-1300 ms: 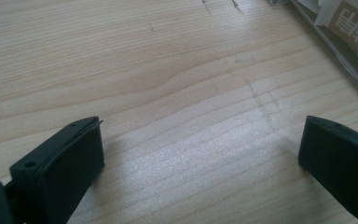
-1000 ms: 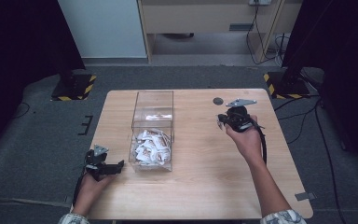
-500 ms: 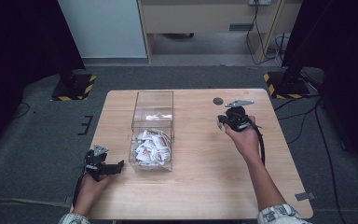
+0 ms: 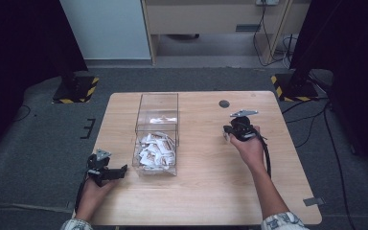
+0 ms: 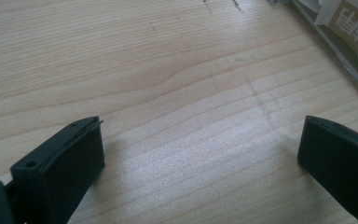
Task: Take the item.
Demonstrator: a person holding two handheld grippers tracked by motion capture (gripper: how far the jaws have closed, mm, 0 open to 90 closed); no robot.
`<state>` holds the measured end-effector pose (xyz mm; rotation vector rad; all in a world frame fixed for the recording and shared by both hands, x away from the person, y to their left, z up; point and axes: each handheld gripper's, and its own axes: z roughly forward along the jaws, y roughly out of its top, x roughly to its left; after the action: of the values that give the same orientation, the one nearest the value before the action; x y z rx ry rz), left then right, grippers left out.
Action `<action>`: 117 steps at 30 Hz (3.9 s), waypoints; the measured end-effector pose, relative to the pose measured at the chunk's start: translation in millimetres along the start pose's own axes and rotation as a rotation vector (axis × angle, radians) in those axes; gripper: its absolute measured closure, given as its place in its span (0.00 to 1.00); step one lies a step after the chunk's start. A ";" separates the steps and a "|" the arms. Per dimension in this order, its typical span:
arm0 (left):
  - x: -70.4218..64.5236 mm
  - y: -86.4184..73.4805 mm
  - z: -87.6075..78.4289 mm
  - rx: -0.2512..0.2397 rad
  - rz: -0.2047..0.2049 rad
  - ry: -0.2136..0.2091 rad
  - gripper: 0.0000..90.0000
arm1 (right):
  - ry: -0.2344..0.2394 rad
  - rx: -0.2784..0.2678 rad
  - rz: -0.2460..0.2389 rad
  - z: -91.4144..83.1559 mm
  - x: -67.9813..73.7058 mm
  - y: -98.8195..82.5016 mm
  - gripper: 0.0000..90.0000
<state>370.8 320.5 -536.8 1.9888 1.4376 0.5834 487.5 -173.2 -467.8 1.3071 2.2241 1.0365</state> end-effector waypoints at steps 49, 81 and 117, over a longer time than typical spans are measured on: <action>0.0 0.0 0.0 0.000 0.000 0.000 0.00 | 0.007 0.083 -0.007 51.4 25.5 -1.3 0.98; -0.2 0.0 0.0 0.000 0.000 0.002 0.00 | 0.017 0.062 0.054 51.1 30.4 -5.3 0.68; -0.2 0.0 0.0 0.000 0.000 0.002 0.00 | 0.009 0.014 0.050 28.8 33.9 0.8 0.24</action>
<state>370.8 320.3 -536.8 1.9890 1.4383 0.5856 488.6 -132.0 -484.5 1.3735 2.2195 1.0489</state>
